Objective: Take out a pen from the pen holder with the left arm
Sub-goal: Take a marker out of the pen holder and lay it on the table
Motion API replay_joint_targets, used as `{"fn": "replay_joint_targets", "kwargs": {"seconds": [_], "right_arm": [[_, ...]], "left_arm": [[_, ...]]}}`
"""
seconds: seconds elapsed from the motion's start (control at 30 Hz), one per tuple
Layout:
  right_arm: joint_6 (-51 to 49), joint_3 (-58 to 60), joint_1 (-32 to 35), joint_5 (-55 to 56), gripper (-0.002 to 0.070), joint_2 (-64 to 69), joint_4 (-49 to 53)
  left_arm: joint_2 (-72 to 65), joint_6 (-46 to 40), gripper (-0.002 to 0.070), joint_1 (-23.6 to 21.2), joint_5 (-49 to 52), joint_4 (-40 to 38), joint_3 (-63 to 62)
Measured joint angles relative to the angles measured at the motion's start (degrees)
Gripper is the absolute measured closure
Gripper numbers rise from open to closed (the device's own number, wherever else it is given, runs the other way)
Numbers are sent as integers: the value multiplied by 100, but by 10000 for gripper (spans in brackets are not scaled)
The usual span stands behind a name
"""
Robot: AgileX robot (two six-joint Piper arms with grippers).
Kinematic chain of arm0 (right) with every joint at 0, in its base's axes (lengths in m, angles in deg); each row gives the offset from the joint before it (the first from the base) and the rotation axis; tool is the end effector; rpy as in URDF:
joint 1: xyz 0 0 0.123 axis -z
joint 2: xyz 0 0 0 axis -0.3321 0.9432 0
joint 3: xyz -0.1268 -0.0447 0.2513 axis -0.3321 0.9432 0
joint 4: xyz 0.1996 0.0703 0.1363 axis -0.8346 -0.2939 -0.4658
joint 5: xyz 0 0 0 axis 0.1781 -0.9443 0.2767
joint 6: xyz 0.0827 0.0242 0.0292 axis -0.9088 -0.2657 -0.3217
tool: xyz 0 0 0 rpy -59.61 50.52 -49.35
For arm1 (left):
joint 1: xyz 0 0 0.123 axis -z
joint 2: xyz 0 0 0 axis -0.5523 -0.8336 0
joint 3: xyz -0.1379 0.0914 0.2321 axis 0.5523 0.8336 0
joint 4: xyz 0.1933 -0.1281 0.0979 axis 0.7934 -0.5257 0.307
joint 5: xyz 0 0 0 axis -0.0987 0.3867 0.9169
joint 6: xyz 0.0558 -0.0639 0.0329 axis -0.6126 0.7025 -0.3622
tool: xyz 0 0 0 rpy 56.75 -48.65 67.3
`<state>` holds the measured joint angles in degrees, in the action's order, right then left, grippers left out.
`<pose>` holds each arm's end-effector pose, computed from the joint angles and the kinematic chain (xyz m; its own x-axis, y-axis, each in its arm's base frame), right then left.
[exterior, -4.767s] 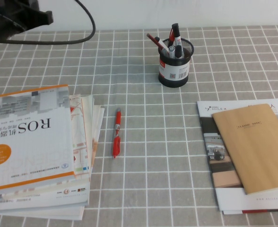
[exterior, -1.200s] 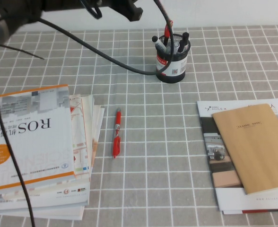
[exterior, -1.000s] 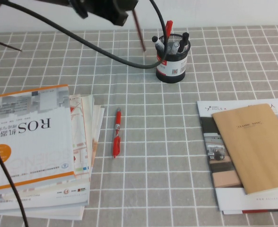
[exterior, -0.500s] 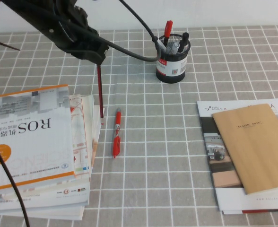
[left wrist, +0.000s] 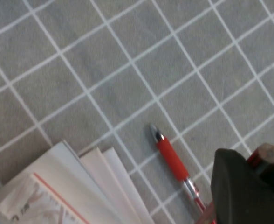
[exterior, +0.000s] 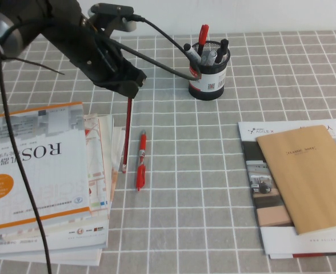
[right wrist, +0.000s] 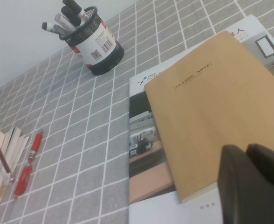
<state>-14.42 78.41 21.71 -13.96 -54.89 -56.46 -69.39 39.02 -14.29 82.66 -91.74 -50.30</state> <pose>0.0517 0.0203 0.1759 -0.3178 0.5253 -0.7893 -0.0363 0.8251 0.5638 0.4098 -0.1696 0.2951 -0.7019 0.5643 -0.4347 0.6675 0.7340 -0.1250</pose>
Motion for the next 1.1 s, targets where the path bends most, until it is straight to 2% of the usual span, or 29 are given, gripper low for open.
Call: {"fn": "replay_joint_targets", "kwargs": {"seconds": [0.33, 0.7, 1.1], "right_arm": [[0, 0, 0, 0, 689, 0, 0], [0, 0, 0, 0, 689, 0, 0], [0, 0, 0, 0, 689, 0, 0]], "left_arm": [[-536, 247, 650, 0, -778, -218, -83], [-883, 1070, 645, -291, -788, -191, -15], [-1192, 1161, 644, -367, -779, -564, -15]]}}
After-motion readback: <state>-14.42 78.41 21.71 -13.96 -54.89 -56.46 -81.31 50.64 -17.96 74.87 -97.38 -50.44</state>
